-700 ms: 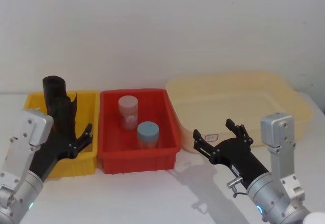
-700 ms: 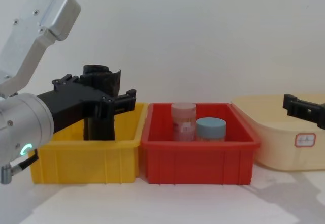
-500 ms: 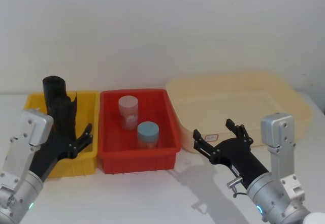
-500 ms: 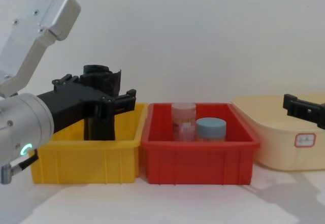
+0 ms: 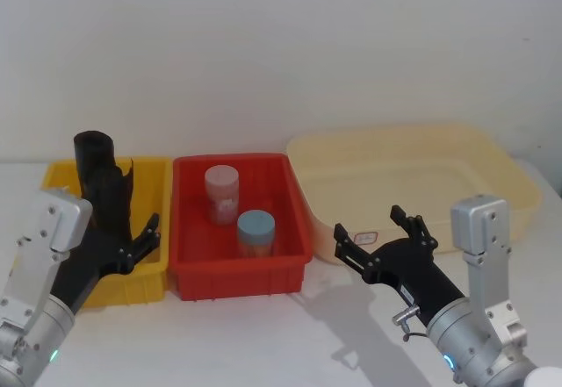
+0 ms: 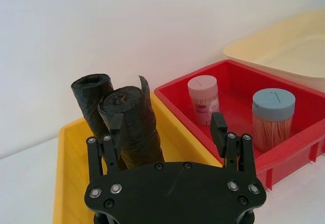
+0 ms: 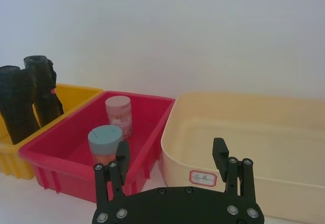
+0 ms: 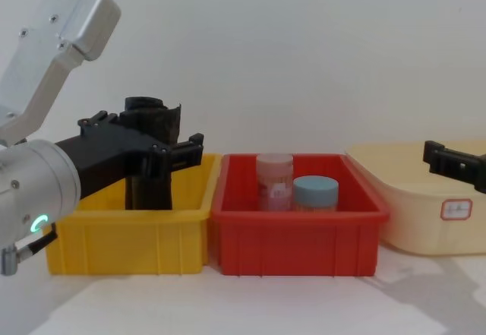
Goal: Pick up the garbage bag with the one hand and transfer it to the other hand.
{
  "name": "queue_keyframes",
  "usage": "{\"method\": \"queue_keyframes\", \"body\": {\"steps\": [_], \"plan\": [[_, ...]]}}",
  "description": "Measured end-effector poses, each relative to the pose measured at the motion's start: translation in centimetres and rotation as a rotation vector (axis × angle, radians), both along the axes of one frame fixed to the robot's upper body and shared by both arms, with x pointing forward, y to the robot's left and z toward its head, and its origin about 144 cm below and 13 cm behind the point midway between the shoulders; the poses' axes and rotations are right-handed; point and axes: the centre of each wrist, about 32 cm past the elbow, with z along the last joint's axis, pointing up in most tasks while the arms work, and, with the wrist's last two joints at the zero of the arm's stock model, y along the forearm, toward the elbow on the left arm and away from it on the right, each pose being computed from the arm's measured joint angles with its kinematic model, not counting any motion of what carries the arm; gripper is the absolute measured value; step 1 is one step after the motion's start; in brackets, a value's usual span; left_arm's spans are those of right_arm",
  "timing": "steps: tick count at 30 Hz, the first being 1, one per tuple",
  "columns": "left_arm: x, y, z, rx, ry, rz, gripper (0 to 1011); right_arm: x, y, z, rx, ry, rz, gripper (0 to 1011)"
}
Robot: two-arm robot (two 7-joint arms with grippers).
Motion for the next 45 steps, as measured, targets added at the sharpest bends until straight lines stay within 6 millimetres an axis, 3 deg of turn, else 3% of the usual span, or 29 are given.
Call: {"method": "queue_keyframes", "body": {"steps": [24, 45], "plan": [[-2.4, -0.1, 0.7, -0.029, -0.02, 0.082, 1001, 0.0, 0.0, 0.0, 0.0, 0.0, 0.0, 1000], [-0.5, 0.5, -0.4, -0.082, 0.044, 0.125, 1001, 0.0, 0.0, 0.0, 0.0, 0.0, 0.0, 1000]]}}
